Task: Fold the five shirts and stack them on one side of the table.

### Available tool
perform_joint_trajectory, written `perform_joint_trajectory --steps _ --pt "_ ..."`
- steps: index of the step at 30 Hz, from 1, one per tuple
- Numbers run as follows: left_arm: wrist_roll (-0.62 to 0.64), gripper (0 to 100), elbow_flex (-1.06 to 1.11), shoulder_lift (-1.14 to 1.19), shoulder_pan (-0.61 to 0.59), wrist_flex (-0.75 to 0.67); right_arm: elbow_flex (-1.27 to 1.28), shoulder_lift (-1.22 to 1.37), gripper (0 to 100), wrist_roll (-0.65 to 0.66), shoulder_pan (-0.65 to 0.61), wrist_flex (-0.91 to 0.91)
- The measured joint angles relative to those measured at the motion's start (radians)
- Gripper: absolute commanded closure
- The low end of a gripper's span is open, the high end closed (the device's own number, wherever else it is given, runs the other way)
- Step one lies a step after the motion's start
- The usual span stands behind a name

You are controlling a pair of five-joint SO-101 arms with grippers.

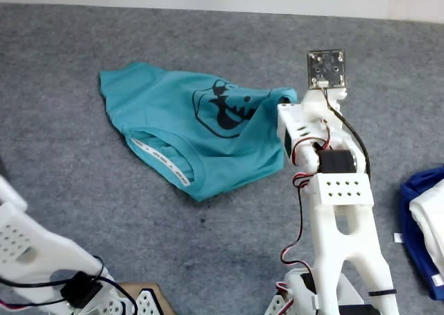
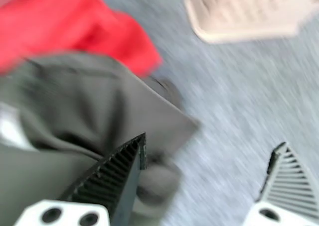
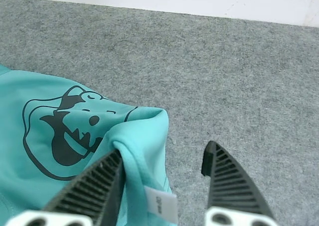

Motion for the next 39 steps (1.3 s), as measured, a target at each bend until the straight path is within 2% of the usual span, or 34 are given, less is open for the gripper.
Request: perform_joint_trajectory --steps 5,10,16,21,28,32,35,39 --pt "0.006 63 -0.04 0.0 0.15 0.199 0.025 0.0 77.5 0.0 -0.005 0.0" --pt "0.006 63 -0.04 0.0 0.353 0.377 0.025 0.0 77.5 0.0 -0.005 0.0" --pt "0.006 63 -0.029 0.0 0.575 0.519 0.028 0.0 77.5 0.0 -0.005 0.0" --pt "0.006 63 0.015 0.0 0.706 0.624 0.028 0.0 77.5 0.0 -0.005 0.0" --pt "0.006 64 0.02 0.0 0.807 0.775 0.028 0.0 77.5 0.0 -0.005 -0.009" --pt "0.006 73 0.02 -0.008 0.842 0.822 0.028 0.0 77.5 0.0 -0.005 -0.009" --pt "0.006 77 0.026 -0.109 0.852 0.838 0.028 0.0 77.5 0.0 -0.005 -0.009" --pt "0.006 78 0.115 -0.311 0.85 0.862 0.028 0.0 77.5 0.0 -0.005 -0.009"
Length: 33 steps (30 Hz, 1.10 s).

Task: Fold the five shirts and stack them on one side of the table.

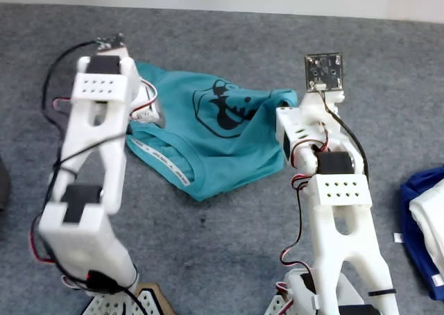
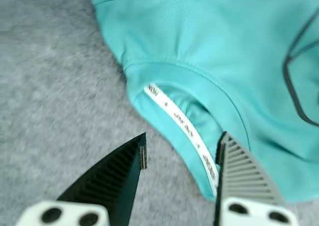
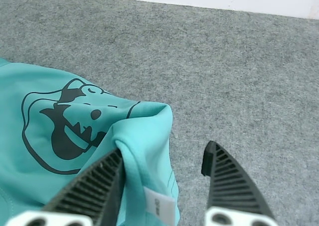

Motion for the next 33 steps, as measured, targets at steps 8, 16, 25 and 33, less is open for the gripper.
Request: perform_joint_trajectory --steps 8,16,25,33 --pt "-0.044 78 0.41 -0.226 0.006 -0.132 0.0 0.0 77.5 0.0 0.0 0.0" --pt "-0.138 77 0.675 -0.304 0.077 -0.344 0.003 0.0 77.5 0.0 0.0 0.0" --pt "-0.23 59 0.789 -0.307 0.16 -0.454 0.034 0.0 77.5 0.0 0.0 -0.003" --pt "-0.23 59 0.793 -0.394 0.189 -0.457 0.034 0.0 77.5 0.0 0.0 -0.003"
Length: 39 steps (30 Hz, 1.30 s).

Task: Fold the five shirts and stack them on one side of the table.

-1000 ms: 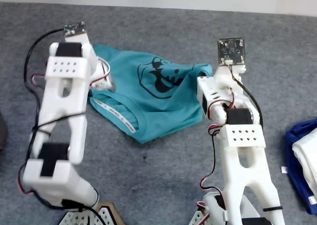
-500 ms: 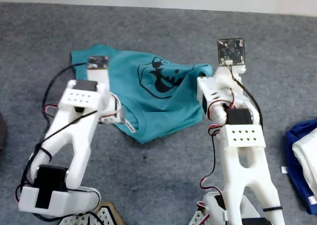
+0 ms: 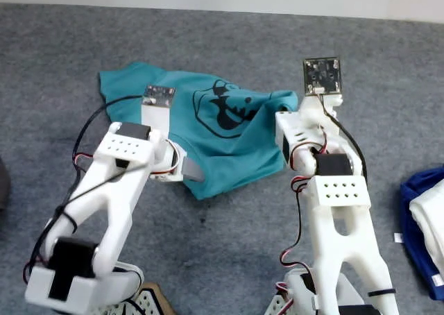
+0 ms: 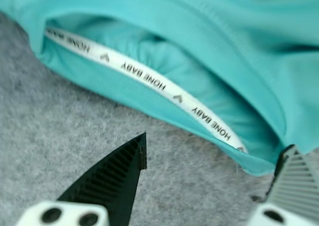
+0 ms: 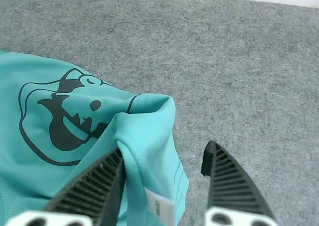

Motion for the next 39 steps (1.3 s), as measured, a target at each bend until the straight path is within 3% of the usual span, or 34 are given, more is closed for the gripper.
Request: perform_joint_trajectory --steps 6,12,22,30,39 --pt "0.02 59 0.103 -0.157 0.044 0.025 0.0 0.0 77.5 0.0 0.0 0.0" --pt "0.038 59 0.313 -0.181 0.051 -0.121 0.0 0.0 77.5 0.0 0.0 0.0" --pt "0.038 60 0.325 -0.183 0.051 -0.255 0.0 0.0 77.5 0.0 0.0 0.0" --pt "0.038 75 0.328 -0.176 0.153 -0.264 0.0 0.0 77.5 0.0 0.0 0.0" --pt "0.041 85 0.227 0.046 0.163 -0.265 0.0 0.0 77.5 0.0 0.0 0.0"
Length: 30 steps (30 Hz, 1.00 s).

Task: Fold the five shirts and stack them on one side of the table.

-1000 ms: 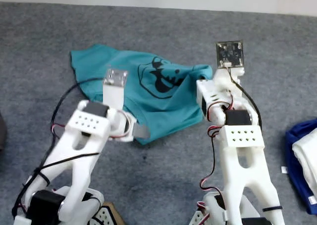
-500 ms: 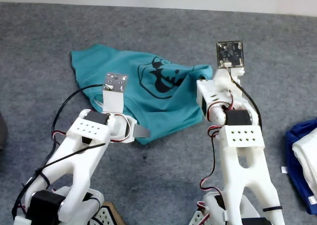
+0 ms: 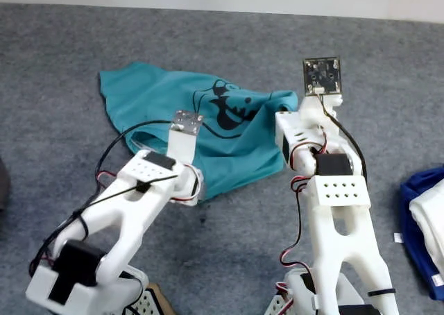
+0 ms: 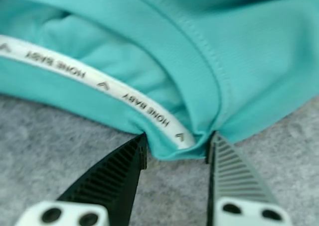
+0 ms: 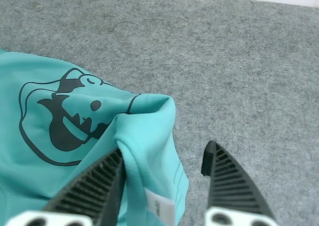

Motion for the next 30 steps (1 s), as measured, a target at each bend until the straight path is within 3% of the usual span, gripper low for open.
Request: perform_joint_trajectory --steps 6,12,19,24,30 --pt "0.002 93 -0.026 0.018 0.006 0.0 0.0 0.0 77.5 0.0 0.0 0.0" --pt "-0.002 94 -0.037 0.02 -0.017 -0.003 0.0 0.0 77.5 0.0 0.0 0.0" --pt "0.009 94 -0.157 0.023 -0.215 -0.003 0.0 0.0 77.5 0.0 0.0 0.0" --pt "0.115 93 -0.296 0.023 -0.384 -0.003 0.0 0.0 77.5 0.0 0.0 0.0" --pt "0.138 93 -0.417 0.025 -0.532 -0.002 0.0 0.0 77.5 0.0 0.0 0.0"
